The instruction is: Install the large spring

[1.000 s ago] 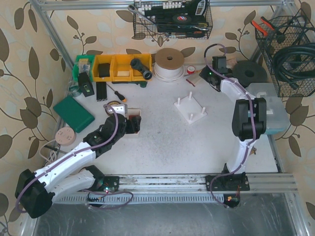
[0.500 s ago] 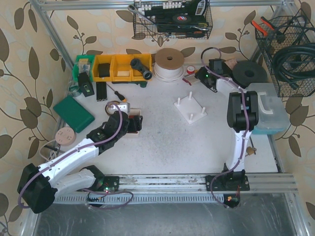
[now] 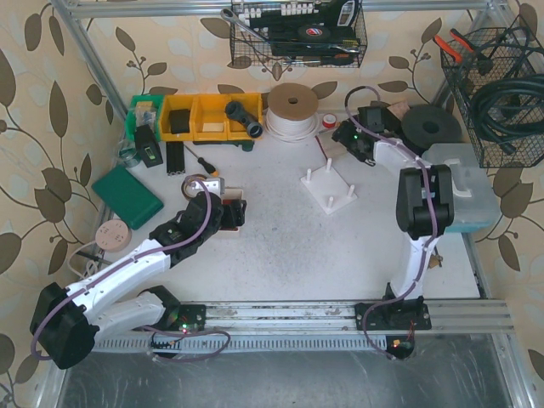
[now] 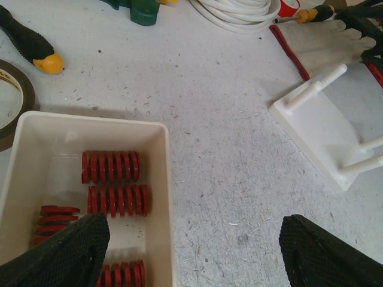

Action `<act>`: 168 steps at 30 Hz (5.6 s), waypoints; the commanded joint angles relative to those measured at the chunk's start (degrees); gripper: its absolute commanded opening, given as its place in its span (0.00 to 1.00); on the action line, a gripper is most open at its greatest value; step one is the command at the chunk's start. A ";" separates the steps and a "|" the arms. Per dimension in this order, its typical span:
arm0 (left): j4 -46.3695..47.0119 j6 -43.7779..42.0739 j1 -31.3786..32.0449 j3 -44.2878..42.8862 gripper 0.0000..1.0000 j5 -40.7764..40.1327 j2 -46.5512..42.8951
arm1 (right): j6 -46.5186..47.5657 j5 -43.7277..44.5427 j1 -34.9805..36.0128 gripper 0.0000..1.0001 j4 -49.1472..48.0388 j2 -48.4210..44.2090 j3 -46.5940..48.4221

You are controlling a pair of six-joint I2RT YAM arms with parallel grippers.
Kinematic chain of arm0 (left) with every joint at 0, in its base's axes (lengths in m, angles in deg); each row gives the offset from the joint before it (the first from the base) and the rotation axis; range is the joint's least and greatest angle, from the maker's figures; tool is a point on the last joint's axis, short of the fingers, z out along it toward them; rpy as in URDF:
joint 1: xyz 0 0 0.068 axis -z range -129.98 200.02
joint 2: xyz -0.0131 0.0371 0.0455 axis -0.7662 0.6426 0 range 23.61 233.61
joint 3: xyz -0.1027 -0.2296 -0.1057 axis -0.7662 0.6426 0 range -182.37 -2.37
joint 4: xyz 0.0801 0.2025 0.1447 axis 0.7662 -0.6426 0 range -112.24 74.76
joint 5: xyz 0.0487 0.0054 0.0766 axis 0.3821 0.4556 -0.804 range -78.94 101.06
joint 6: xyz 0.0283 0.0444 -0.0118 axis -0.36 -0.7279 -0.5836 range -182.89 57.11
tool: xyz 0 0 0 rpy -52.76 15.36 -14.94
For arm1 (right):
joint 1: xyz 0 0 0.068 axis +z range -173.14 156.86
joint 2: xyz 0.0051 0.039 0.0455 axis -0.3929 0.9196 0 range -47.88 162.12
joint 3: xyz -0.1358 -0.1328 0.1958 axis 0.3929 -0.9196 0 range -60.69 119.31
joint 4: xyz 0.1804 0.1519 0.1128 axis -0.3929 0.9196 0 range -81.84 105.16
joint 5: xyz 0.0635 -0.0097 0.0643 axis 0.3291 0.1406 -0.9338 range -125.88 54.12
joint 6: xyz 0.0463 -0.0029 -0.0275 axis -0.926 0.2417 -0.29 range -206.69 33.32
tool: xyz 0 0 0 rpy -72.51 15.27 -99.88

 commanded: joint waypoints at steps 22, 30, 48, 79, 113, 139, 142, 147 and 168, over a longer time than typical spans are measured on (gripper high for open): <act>1.73 2.78 -0.75 2.64 0.80 -4.60 -7.49 | 28.17 0.82 11.54 0.68 37.60 -24.87 -12.95; 1.72 2.74 -0.75 2.66 0.80 -4.85 -7.47 | 27.27 4.37 14.35 0.48 39.16 -19.64 -10.91; 2.42 2.39 -0.93 3.13 0.80 -4.44 -7.46 | 23.55 14.29 20.48 0.39 40.93 -11.57 -6.71; 2.25 2.99 -1.28 3.62 0.80 -4.88 -8.56 | -9.37 11.22 31.28 0.00 32.68 -24.12 -19.11; -0.81 3.75 -1.63 3.01 0.80 -2.58 -9.95 | -13.68 23.47 43.37 0.51 31.48 -29.47 -16.14; -27.51 6.53 -3.26 -15.81 0.94 -6.29 2.03 | 5.38 30.34 42.11 0.96 6.03 -54.95 -42.43; -31.58 7.04 -4.28 -18.07 0.96 -6.47 2.15 | 5.85 29.28 41.99 0.96 5.50 -55.08 -42.71; -37.82 7.34 -8.63 -22.03 0.96 -1.89 4.08 | 7.17 27.41 41.52 1.00 5.32 -53.94 -41.80; -29.53 0.13 -12.89 -26.76 0.67 13.21 24.48 | 5.92 23.45 39.25 0.92 1.41 -51.31 -43.33</act>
